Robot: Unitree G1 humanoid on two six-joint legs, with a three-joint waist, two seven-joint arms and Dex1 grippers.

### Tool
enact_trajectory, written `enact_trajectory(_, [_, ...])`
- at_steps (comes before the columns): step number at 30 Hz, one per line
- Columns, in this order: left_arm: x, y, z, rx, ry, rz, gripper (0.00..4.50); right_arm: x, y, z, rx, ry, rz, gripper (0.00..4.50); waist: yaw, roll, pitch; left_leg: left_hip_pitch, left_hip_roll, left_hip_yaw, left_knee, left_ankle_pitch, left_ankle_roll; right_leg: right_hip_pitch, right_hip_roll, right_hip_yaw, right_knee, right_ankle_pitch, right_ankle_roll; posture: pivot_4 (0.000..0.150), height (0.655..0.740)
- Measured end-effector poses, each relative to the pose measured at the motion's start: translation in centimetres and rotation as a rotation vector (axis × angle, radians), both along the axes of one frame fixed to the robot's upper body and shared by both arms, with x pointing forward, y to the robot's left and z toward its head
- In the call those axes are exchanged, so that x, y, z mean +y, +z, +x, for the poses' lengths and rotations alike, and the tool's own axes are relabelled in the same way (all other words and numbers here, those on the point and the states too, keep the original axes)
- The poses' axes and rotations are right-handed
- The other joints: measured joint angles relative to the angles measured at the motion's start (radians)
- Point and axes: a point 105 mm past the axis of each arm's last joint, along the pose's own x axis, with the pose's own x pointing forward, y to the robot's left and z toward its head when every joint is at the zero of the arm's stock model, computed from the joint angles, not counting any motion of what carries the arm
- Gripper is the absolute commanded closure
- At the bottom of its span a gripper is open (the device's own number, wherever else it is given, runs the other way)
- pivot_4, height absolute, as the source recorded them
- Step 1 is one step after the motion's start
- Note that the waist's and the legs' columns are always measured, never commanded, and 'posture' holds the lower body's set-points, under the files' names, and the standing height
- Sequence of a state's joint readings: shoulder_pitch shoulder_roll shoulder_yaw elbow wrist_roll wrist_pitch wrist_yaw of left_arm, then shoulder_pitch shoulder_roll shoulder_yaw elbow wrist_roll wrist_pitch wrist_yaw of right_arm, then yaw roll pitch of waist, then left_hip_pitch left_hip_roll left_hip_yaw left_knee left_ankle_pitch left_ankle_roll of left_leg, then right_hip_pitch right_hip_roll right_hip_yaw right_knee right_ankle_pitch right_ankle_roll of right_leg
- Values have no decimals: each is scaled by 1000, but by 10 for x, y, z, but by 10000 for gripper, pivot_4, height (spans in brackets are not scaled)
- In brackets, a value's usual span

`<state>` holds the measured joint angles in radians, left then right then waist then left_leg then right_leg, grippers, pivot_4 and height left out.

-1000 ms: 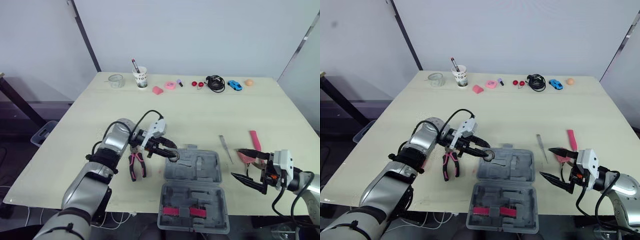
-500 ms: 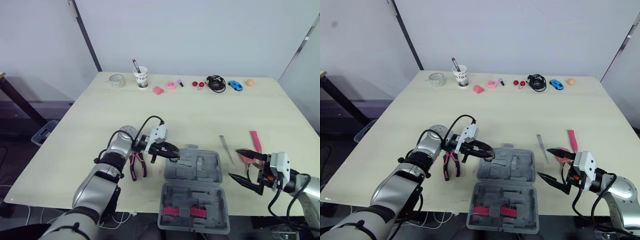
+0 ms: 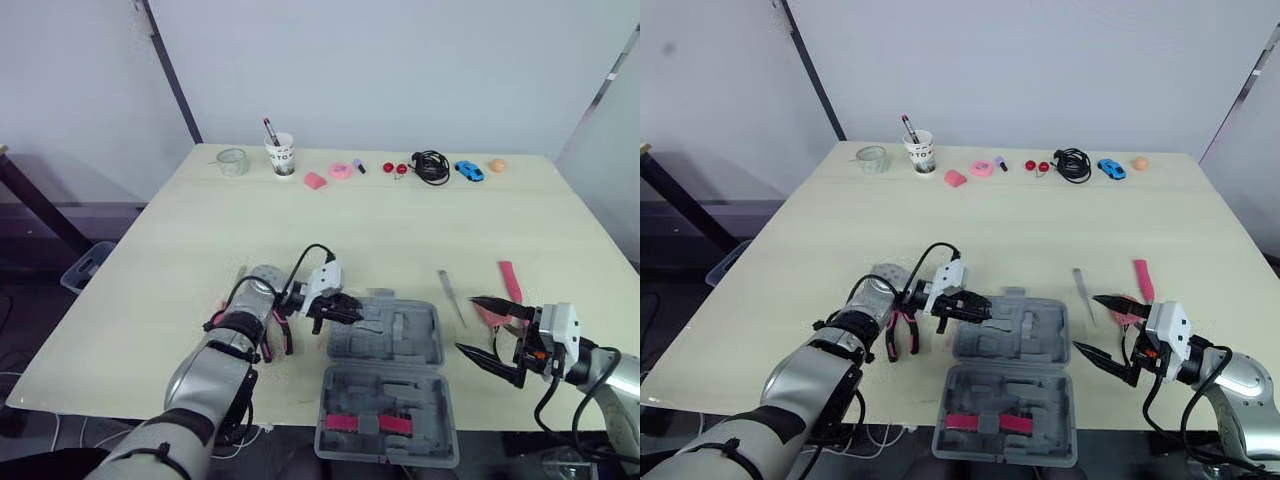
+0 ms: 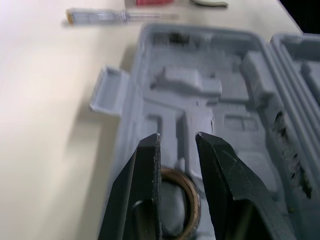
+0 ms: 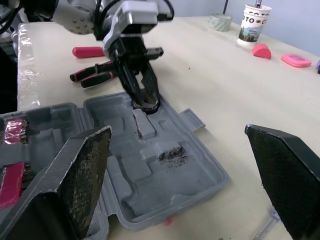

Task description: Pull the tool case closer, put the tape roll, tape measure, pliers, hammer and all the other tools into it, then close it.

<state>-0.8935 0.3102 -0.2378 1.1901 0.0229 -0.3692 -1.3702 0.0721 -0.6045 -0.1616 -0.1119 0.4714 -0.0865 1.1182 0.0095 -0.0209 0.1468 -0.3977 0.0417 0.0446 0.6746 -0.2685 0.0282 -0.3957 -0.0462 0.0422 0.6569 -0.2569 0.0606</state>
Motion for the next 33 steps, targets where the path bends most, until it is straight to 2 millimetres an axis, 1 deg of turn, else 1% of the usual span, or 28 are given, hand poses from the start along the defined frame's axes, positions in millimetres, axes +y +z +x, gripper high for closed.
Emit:
enact_trajectory(3, [-2,-4,0,10,15,10,32812,1,2,1,-2,-3,0,0,1,0,0,0,0,0,0,0,0,0,0,0,0,0,0,1500,7400])
enact_trajectory(10, [-1,-5,1,11,26,7,32812,3,4,0,-7,2,-1,0,1,0,-1,0,0,0,0,0,0,0,0,0,0,0,0,1500,7400])
enact_trajectory(14, [1,-4,1,16,45,-23,32812,3,4,0,-7,2,0,0,0,0,-1,0,0,0,0,0,0,0,0,0,0,0,0,1500,7400])
enact_trajectory(18, [5,-2,2,26,89,-95,32812,3,4,1,-9,-13,12,0,-1,-1,-1,0,0,0,0,0,0,0,0,0,0,0,0,1500,7400])
enact_trajectory(21, [8,16,3,-26,104,-221,32812,-1,4,7,-2,-75,29,0,0,-1,-1,0,0,0,0,0,0,0,0,0,0,0,0,1500,7400])
enact_trajectory(23, [13,28,3,-71,103,-267,32812,-6,4,10,-1,-117,36,0,0,-1,-1,0,0,0,0,0,0,0,0,0,0,0,0,1500,7400])
enact_trajectory(25, [23,38,-2,-109,120,-306,32812,-15,3,14,13,-177,50,0,-4,0,-1,0,1,0,0,0,0,0,0,0,0,0,0,1500,7400])
enact_trajectory(26, [30,40,-6,-113,140,-330,32812,-21,2,16,20,-215,57,0,-5,0,-1,0,1,0,0,0,0,0,0,0,1,0,0,1500,7400])
enact_trajectory(27, [32,39,-6,-108,146,-333,32812,-22,2,16,21,-221,59,0,-5,0,-1,0,1,0,0,0,0,0,0,0,1,0,0,1500,7400])
enact_trajectory(28, [49,39,-19,-132,202,-338,32812,-27,3,20,25,-264,70,0,-15,0,-1,1,1,0,-1,0,0,0,-1,0,1,0,0,1500,7400])
enact_trajectory(32, [90,37,-37,-137,378,-335,32812,-54,-7,25,70,-400,78,0,-22,0,-1,2,2,-3,-1,0,0,0,-1,0,1,0,0,1500,7400])
enact_trajectory(33, [97,38,-40,-143,419,-335,32812,-56,-9,25,78,-413,80,0,-22,0,-1,2,2,-3,-1,0,0,0,-1,0,1,0,0,1500,7400])
